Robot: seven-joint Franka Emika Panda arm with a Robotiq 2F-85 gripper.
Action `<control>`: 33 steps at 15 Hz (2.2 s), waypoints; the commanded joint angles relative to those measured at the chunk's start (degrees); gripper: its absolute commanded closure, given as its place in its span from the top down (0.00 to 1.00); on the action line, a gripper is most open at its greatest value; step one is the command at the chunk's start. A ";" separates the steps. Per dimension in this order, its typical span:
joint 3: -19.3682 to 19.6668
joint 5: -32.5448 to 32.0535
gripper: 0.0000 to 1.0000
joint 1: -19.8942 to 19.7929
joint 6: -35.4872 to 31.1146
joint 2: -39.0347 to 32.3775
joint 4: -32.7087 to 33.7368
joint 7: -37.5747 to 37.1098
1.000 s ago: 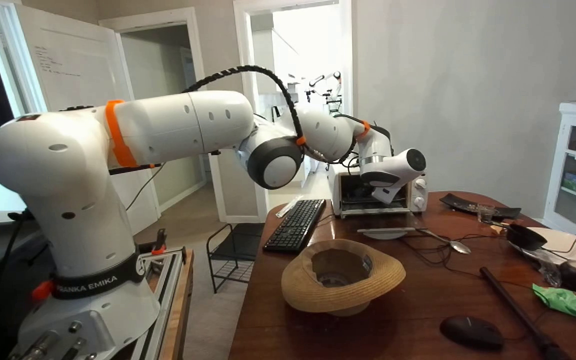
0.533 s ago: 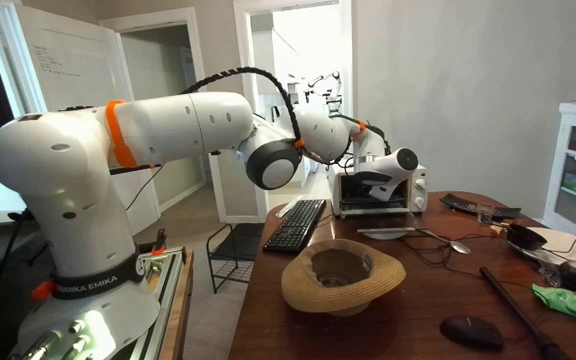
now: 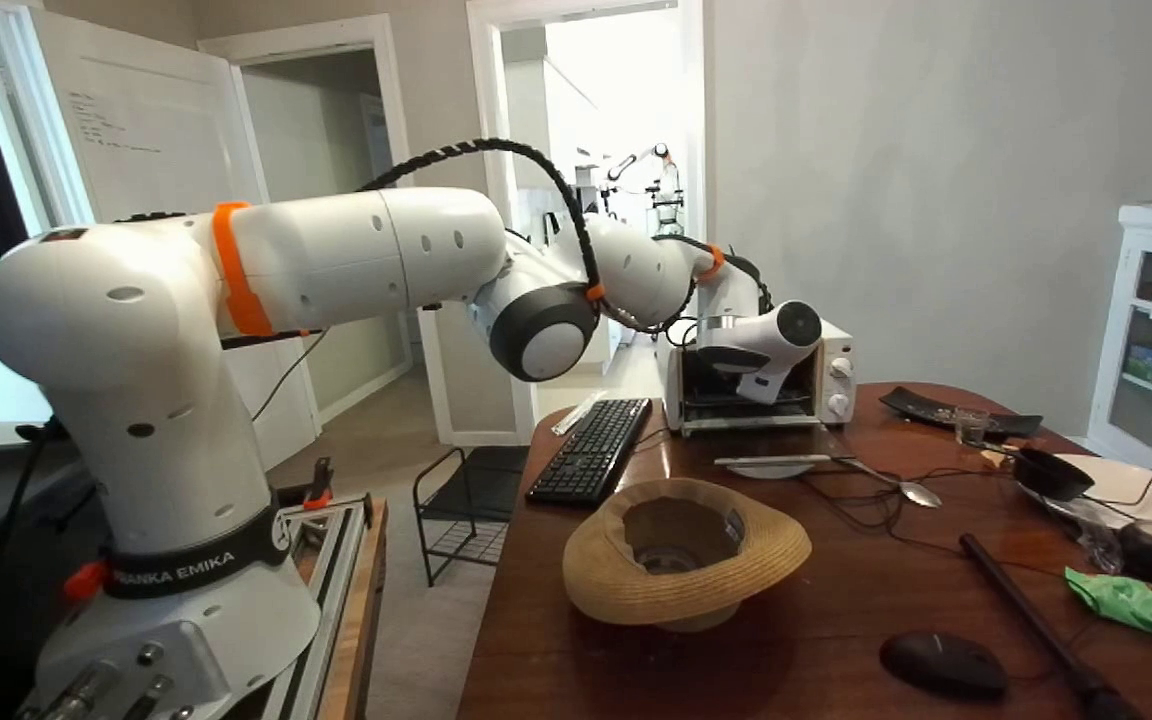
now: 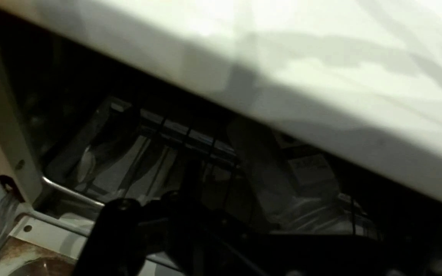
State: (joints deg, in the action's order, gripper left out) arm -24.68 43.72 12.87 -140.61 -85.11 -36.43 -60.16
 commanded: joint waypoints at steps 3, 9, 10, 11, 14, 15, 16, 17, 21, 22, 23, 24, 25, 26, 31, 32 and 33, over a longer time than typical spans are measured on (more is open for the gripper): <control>1.78 2.04 1.00 2.44 -8.05 -0.03 -1.10 4.94; 3.81 1.11 1.00 3.46 -14.13 -0.02 -1.57 1.25; 3.66 1.22 1.00 3.16 -13.33 -0.02 -1.59 0.61; 2.00 1.34 1.00 1.80 -7.58 -0.02 -1.00 1.29; 3.38 0.70 1.00 2.82 -10.44 0.06 -0.59 1.48; 3.38 0.70 1.00 2.83 -10.44 0.10 -0.58 1.48; 3.38 0.64 1.00 2.88 -10.40 0.00 -0.42 1.42; 3.54 0.80 1.00 2.98 -10.68 -0.02 -0.57 0.19; 7.10 -0.01 1.00 3.92 -12.42 0.12 -2.07 -10.73; 7.91 -0.34 1.00 4.07 -12.12 0.09 -2.17 -13.77; 8.38 -0.34 1.00 4.24 -12.44 0.11 -2.22 -16.75; 8.65 0.18 1.00 4.26 -12.38 0.32 -2.51 -19.00; 8.32 -0.25 1.00 4.32 -12.23 -0.50 -1.40 -21.28; 8.13 0.06 1.00 4.17 -12.33 -0.40 -1.73 -22.93; 5.04 1.58 1.00 3.00 -9.92 0.07 -2.92 -26.80; 3.85 2.24 1.00 2.69 -9.41 0.05 -2.97 -26.33; 3.06 2.85 1.00 2.53 -9.41 0.05 -3.02 -26.00</control>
State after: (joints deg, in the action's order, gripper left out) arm -19.12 44.41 16.25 -151.24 -85.06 -38.75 -86.44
